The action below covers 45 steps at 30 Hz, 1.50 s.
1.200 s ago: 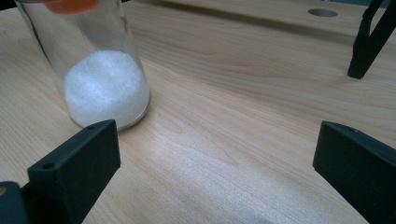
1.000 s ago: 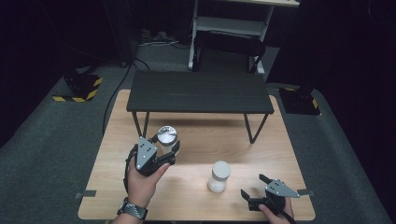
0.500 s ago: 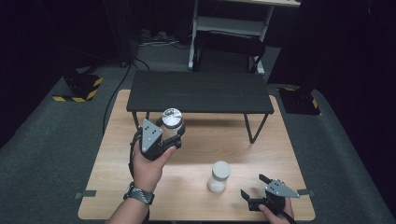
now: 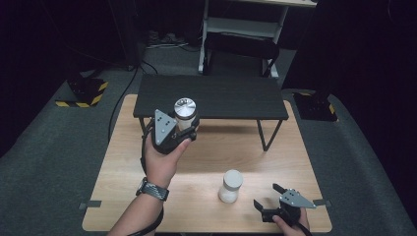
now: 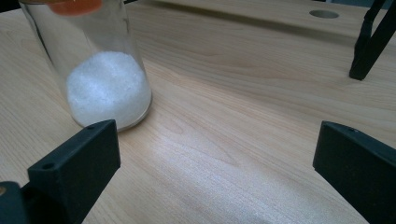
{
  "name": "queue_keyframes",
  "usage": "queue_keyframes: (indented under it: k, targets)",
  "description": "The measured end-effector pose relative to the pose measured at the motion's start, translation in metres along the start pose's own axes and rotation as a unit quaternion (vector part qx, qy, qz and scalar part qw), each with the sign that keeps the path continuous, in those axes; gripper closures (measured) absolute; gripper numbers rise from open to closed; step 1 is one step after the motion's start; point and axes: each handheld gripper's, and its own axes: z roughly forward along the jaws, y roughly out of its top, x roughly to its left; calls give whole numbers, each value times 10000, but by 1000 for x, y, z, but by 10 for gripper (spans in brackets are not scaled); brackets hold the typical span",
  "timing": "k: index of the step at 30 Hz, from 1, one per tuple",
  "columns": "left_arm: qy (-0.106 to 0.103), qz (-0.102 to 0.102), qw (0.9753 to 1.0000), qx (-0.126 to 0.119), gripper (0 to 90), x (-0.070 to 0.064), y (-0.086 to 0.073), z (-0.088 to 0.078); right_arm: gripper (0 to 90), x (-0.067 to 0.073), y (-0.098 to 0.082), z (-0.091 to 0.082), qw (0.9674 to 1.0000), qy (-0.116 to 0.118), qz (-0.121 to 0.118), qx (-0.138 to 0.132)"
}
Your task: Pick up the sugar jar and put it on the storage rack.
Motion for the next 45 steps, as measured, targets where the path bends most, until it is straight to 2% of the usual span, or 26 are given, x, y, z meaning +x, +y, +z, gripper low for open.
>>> queue_keyframes:
  k: [5,9,13,18,29,45]
  targets:
    - [128,26,9998,-181,312,2,4,10,2,-1,0,0,10000,24,16,5]
    - [191,82,9996,-179,312,4,7,18,1,-1,0,0,10000,23,29,-8]
    - [287,-6,9994,-174,312,7,8,32,1,-1,0,0,10000,19,28,-12]
    - [405,64,9991,-95,312,9,9,46,1,-2,-2,-1,10000,25,39,-53]
    - [600,-59,9982,28,312,11,1,72,1,-2,-2,-1,10000,49,16,-70]
    - [674,-78,9976,143,311,9,-4,94,1,-3,-3,-1,9999,82,21,-89]
